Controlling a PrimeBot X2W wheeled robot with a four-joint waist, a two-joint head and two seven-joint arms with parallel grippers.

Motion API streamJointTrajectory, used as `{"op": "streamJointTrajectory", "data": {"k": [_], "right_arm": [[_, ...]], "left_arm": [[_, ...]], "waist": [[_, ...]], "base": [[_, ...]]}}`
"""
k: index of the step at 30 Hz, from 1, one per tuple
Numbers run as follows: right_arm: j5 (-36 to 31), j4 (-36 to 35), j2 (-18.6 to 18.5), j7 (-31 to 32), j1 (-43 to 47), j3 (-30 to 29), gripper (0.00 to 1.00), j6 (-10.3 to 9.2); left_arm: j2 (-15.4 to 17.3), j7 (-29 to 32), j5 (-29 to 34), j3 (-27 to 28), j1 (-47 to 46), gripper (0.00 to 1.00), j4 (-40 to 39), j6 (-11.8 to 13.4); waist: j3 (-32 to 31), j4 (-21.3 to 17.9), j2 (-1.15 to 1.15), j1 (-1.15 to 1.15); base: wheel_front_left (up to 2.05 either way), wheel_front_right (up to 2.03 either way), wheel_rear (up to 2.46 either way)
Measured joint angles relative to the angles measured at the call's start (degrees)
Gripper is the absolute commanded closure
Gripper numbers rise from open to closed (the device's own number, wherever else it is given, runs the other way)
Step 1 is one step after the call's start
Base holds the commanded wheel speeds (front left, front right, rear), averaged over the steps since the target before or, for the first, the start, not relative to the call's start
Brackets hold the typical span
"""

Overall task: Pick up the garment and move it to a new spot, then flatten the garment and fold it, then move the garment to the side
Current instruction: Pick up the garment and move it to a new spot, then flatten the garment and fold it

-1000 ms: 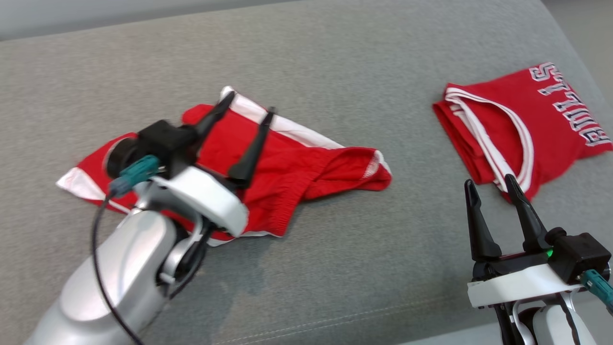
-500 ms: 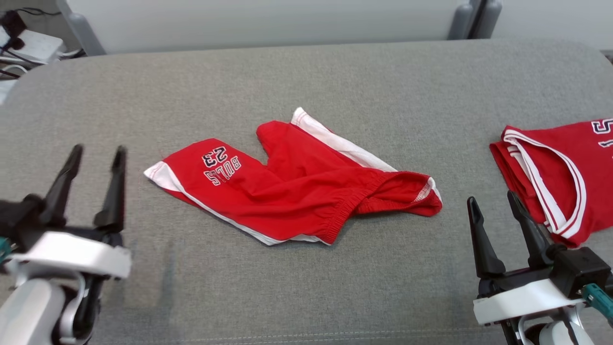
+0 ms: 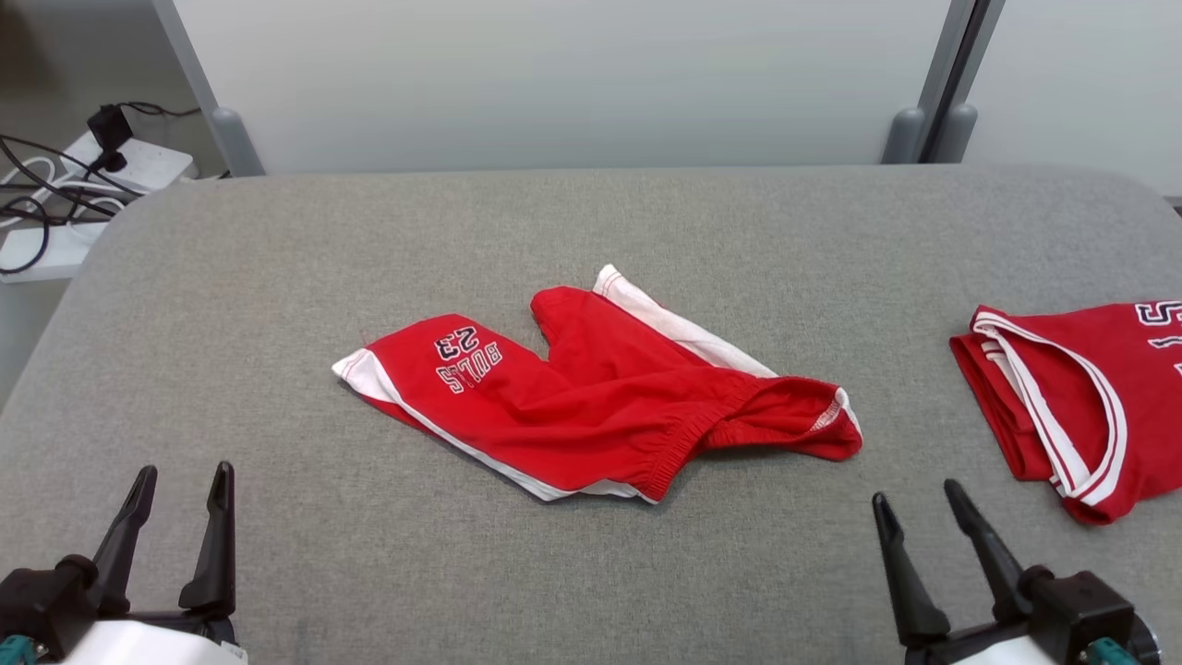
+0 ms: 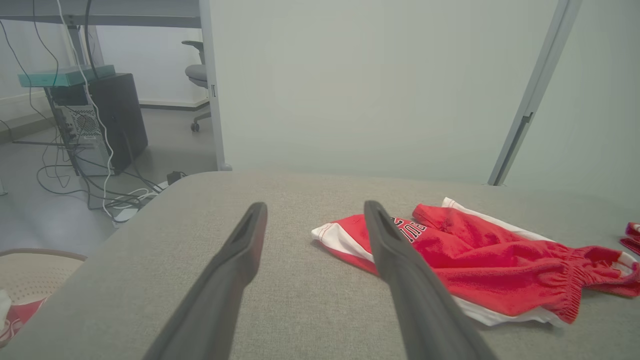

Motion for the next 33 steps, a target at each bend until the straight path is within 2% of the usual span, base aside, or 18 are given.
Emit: {"op": "streamJointTrajectory", "data": {"k": [7,24,28,33], "right_arm": [[0.31,-1.69,0.04,0.15,2.31,1.04,0.0,0.0],[0.35,-1.94,-0.22,0.74,2.26,1.43,0.0,0.0],[0.73,-0.09,-1.54,2.24,1.03,4.01,0.0,0.0],[2.11,7.01,-3.5,4.25,-5.13,10.53,0.0,0.0]], "left_arm": [[-0.62,0.0,1.98,0.89,1.96,0.0,0.1,-0.51],[-1.74,0.0,2.89,0.79,1.81,0.0,-0.81,-0.94],[-1.77,0.21,3.56,0.24,1.5,0.0,-1.83,-0.91],[-2.29,0.26,4.15,-0.78,-1.05,0.0,-2.08,-0.6]], "waist": [[-1.92,0.19,0.0,0.0],[-1.4,0.13,0.0,0.0],[-0.65,1.38,0.0,0.0],[0.71,3.74,0.0,0.0]], "base": [[0.0,0.0,0.0],[0.0,0.0,0.0],[0.0,0.0,0.0],[0.0,0.0,0.0]]}}
